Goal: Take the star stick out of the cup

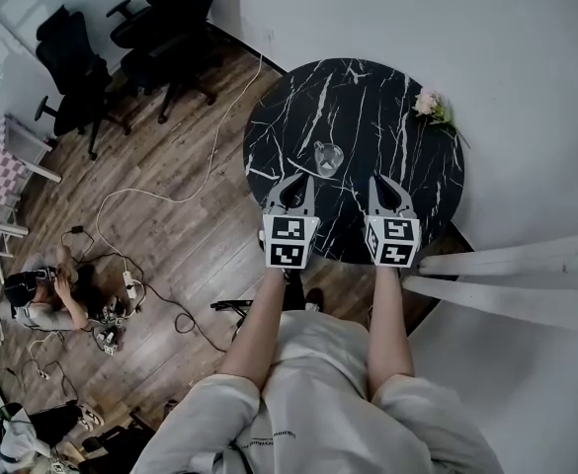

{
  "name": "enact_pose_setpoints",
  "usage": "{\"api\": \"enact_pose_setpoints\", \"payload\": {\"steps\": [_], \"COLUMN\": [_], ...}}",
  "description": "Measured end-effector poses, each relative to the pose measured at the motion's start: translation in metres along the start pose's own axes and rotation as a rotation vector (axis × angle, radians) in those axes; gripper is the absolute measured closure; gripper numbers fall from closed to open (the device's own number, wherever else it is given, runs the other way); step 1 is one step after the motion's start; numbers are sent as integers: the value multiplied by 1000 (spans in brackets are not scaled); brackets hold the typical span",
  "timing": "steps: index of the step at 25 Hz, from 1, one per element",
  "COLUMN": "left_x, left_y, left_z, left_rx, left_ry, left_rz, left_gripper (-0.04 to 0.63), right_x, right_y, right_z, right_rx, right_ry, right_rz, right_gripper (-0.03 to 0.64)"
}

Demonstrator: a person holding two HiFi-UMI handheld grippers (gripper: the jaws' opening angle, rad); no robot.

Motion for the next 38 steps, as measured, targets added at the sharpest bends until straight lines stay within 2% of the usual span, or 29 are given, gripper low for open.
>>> {"api": "enact_pose_setpoints", "payload": {"steps": [4,14,30,38], "left_x": [4,10,12,18], "left_y": [-3,-5,-14,-11], "left_z": [0,-7,4,5], "left_rx": [14,-7,10,18], "left_ry": [-17,-36,-29,-37], "left_rz": [-12,-16,12,-5], "left_gripper": [571,571,571,571], "right_x": [2,6,17,19], "right_y": [1,6,3,7], "right_z": [10,18,17,15], "right_rx": [1,23,27,30], "right_ry": [21,87,74,65], "right_rz": [-7,8,18,12], "right_gripper": [574,574,574,574]}}
Point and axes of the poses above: the fingertips, and each gripper's own axes: x backward along the fingers, y to its left, z out of its underside, the point moved 10 cm from there along x, backward along the fingers, and after that the axes turned 13 degrees about z, right-handed, at the moved point
